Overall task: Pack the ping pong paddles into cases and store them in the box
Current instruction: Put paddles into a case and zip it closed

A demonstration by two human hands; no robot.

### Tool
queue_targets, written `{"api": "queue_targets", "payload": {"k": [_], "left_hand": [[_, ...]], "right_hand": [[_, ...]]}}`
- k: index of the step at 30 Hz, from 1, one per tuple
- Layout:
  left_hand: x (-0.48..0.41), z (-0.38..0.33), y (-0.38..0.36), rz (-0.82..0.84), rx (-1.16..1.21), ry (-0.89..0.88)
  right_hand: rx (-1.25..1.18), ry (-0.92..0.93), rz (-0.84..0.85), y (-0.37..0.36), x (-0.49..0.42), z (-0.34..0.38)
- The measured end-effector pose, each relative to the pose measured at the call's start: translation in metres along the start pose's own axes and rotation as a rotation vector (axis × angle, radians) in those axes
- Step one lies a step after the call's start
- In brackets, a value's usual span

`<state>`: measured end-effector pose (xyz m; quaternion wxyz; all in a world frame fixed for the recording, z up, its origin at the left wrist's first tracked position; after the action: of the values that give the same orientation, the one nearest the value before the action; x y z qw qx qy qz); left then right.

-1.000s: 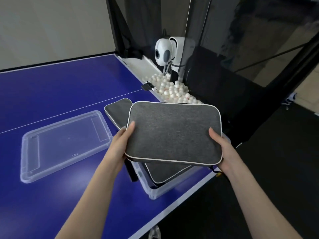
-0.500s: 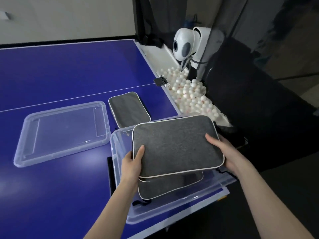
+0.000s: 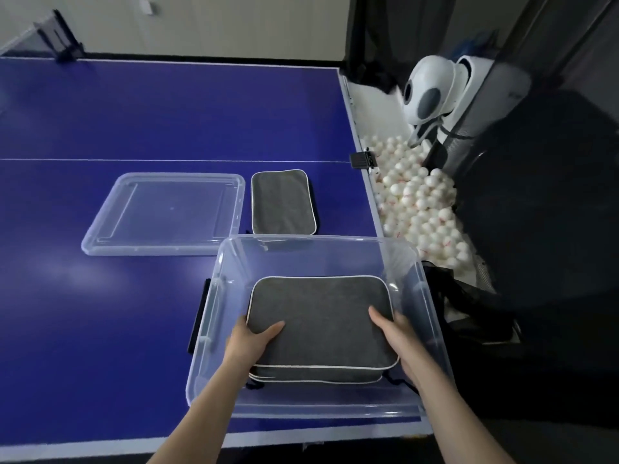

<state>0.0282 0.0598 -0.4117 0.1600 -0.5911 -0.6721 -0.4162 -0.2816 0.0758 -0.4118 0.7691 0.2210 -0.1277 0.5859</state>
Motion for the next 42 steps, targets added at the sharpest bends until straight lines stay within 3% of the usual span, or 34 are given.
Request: {"api": "queue_targets", "payload": {"k": [8,17,26,32,37,42], "left_hand": [[-0.016,0.018,-0.006,-0.029,-0.108,0.069],[-0.02,0.021,-0.008,-0.05,-0.299,0.086],[-0.014,0.016,-0.008,-0.028,-0.323,0.051],[0.003,-0.012,-0.005,-0.094,-0.429,-0.144],[0.021,-0.049,-0.001,-0.132,-0.595,-0.339],[0.042,-0.088,0.001,-0.17,-0.718,-0.547]], "right_hand": [[0.032,-0.055,0.03,-0.005,-0.002,-0.021],[0.248,-0.032,0.085,-0.006,-0.001,-0.014],[0.174,0.002,0.058,-0.002,0.004,-0.013],[0.326,0.122,0.025,0.004,0.01,0.005],[0.549,0.376,-0.054,0.004,0.017,0.049],[0.637,0.549,-0.023,-0.011,0.018,0.085]]}}
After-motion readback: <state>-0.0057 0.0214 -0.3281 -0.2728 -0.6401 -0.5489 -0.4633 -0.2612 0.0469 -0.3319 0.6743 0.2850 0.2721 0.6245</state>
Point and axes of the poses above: each hand's wrist, its own x-axis away from the middle knuckle, its own y-axis out of the back of the hand, z = x × y, the point moved 8 cm from there along -x, towards the middle knuckle, and after that the axes turned 9 degrees about y, right-handed, at the moved point
